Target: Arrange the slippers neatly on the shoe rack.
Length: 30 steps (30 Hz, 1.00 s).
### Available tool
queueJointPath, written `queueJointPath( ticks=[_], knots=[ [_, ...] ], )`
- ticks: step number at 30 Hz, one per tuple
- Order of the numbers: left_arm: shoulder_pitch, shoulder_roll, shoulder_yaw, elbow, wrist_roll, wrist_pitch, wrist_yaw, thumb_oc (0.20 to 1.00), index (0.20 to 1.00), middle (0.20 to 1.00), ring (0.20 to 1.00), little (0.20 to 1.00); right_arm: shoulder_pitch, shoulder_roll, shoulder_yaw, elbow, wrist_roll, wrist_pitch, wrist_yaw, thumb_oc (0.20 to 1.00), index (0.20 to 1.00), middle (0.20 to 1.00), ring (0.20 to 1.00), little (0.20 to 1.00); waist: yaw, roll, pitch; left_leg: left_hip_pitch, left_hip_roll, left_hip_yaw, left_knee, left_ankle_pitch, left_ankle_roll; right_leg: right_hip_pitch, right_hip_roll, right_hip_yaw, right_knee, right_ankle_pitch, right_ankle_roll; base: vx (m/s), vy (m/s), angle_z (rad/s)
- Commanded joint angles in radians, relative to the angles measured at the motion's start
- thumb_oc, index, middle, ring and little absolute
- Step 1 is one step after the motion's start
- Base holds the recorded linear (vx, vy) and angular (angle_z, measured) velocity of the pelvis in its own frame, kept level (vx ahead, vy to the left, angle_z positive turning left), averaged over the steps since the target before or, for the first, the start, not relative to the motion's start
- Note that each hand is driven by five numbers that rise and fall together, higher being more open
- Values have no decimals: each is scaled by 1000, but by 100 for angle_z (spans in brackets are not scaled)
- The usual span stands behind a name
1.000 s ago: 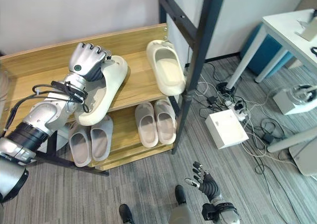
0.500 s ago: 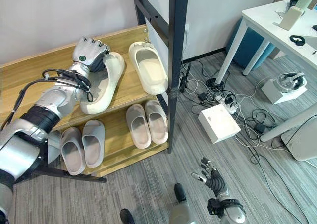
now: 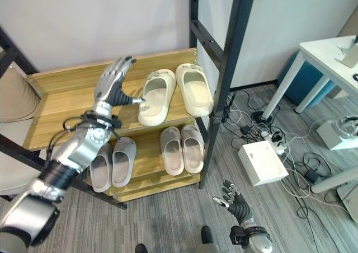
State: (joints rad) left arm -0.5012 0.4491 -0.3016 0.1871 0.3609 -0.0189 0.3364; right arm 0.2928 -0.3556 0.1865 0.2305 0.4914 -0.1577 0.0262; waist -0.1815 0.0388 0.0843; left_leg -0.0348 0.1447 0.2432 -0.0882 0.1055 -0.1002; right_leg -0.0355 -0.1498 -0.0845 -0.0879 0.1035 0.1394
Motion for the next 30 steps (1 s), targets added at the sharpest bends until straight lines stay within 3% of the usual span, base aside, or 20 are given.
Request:
queueJointPath(
  ticks=[1,6,7,10,12,17,24,30],
  knots=[
    [-107,-7,25,31,-300,-101,-52,1000,1000,1000,1000,1000,-37,9,-9,-28,-13,-1,-26,1000,1000,1000,1000,1000,17,-10,17,65,-13,-71,1,-100,3,19,-11,-54,1,-65,34,3,16,10],
    [-40,-59,-24,41,-627,-121,-109,1000,1000,1000,1000,1000,-151,13,13,24,-5,28,-75,1000,1000,1000,1000,1000,40,-5,1,60,-18,-82,1,-93,7,24,-14,-68,1,-63,33,15,6,10],
    [-13,-75,-73,26,-801,-107,-156,1000,1000,1000,1000,1000,-220,10,36,52,12,48,-101,1000,1000,1000,1000,1000,51,-2,-4,60,-20,-86,1,-92,9,28,-16,-72,1,-62,32,21,2,7],
    [-8,-83,-95,20,-865,-98,-176,1000,1000,1000,1000,1000,-240,9,47,59,16,55,-107,1000,1000,1000,1000,1000,53,-1,-5,61,-21,-87,1,-93,9,29,-17,-72,1,-62,32,13,3,6],
    [-2,-106,-148,-5,-1019,-72,-209,1000,1000,1000,1000,1000,-283,6,74,72,37,79,-122,1000,1000,1000,1000,1000,56,1,-10,62,-22,-90,1,-92,10,32,-18,-75,1,-62,32,20,5,10],
    [-27,-180,-213,-11,-1205,-45,-212,1000,1000,1000,1000,1000,-335,6,119,85,59,108,-144,1000,1000,1000,1000,1000,51,1,-15,66,-23,-93,1,-93,11,33,-19,-75,1,-64,32,8,-2,2],
    [-59,-229,-216,-22,-1232,-51,-178,1000,1000,1000,1000,1000,-370,11,143,85,82,110,-162,1000,1000,1000,1000,1000,46,-3,-15,70,-22,-88,1,-94,11,33,-16,-71,1,-66,30,0,0,0],
    [-49,-157,-106,-38,-898,-95,-110,1000,1000,1000,1000,1000,-332,33,131,88,47,70,-154,1000,1000,1000,1000,1000,56,-11,-21,76,-17,-91,1,-93,8,44,-15,-75,1,-72,25,9,-18,-6]
  ],
)
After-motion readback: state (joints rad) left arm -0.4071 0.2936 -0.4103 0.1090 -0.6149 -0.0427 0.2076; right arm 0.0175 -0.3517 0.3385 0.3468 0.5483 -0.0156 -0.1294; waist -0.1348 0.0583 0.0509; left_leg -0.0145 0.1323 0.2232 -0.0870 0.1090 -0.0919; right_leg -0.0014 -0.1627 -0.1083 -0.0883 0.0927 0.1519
